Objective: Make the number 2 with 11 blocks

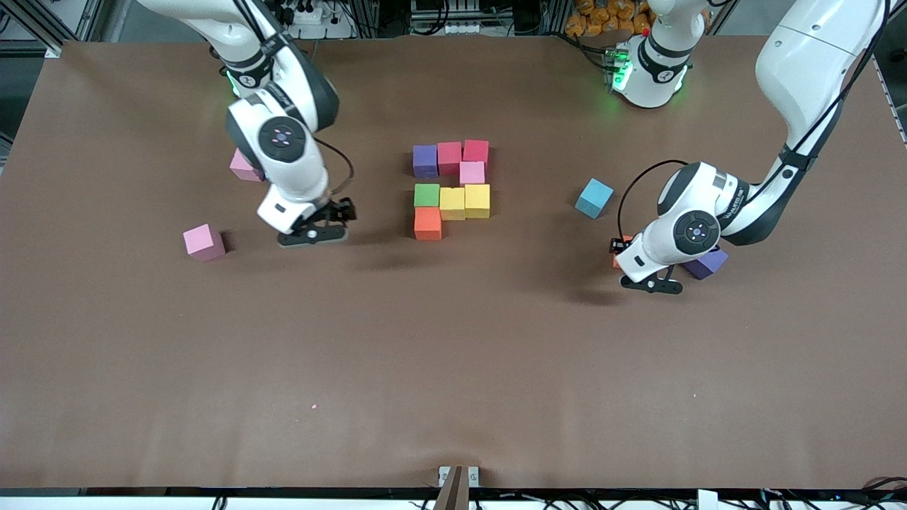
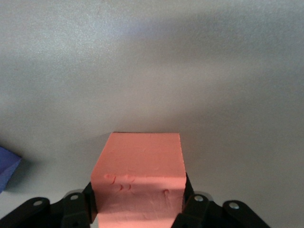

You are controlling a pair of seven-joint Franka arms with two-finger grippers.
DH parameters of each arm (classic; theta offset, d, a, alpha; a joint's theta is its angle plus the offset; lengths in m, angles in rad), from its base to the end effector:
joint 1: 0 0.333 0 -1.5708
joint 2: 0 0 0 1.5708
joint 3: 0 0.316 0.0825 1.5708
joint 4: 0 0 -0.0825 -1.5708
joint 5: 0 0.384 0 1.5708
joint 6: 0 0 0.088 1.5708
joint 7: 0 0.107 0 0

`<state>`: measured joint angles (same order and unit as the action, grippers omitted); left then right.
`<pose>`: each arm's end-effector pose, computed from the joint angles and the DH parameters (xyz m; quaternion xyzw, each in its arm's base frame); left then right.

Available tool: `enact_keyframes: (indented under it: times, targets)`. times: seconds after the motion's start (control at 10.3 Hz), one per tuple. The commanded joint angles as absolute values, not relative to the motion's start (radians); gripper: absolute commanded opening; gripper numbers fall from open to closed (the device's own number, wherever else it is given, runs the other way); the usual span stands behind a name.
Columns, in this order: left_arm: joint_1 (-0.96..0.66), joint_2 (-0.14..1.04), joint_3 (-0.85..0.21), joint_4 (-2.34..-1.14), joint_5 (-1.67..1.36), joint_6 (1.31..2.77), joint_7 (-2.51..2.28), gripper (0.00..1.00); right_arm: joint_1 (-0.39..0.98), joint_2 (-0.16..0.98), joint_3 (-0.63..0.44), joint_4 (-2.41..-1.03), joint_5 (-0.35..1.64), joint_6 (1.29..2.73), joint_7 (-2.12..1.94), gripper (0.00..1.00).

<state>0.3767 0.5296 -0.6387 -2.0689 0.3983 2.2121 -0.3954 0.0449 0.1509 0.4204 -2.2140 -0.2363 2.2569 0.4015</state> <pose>0.5420 -0.1354 0.1992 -0.9907 0.0612 0.1192 0.0257 0.4803 0.2332 0.3082 0.9913 0.1099 -0.0168 0.0705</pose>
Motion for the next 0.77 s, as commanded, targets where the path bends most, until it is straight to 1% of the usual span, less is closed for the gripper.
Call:
enact_keyframes:
  times: [0.0, 0.1, 0.29, 0.68]
  targets:
    - [0.347, 0.526, -0.644, -2.053, 0.408, 2.221, -0.460, 0.65, -0.099, 0.101, 0.433, -2.287, -0.235, 2.293, 0.190, 1.00]
    - [0.344, 0.526, -0.647, -2.037, 0.403, 2.220, -0.475, 0.65, -0.165, 0.101, 0.433, -2.304, -0.235, 2.299, 0.060, 1.00]
    - [0.281, 0.528, -0.649, -1.982, 0.391, 2.218, -0.544, 0.65, -0.279, 0.106, 0.434, -2.370, -0.235, 2.373, -0.119, 1.00]
    - [0.145, 0.592, -0.644, -1.820, 0.305, 2.215, -0.726, 0.63, -0.428, 0.113, 0.431, -2.373, -0.235, 2.407, -0.335, 1.00]
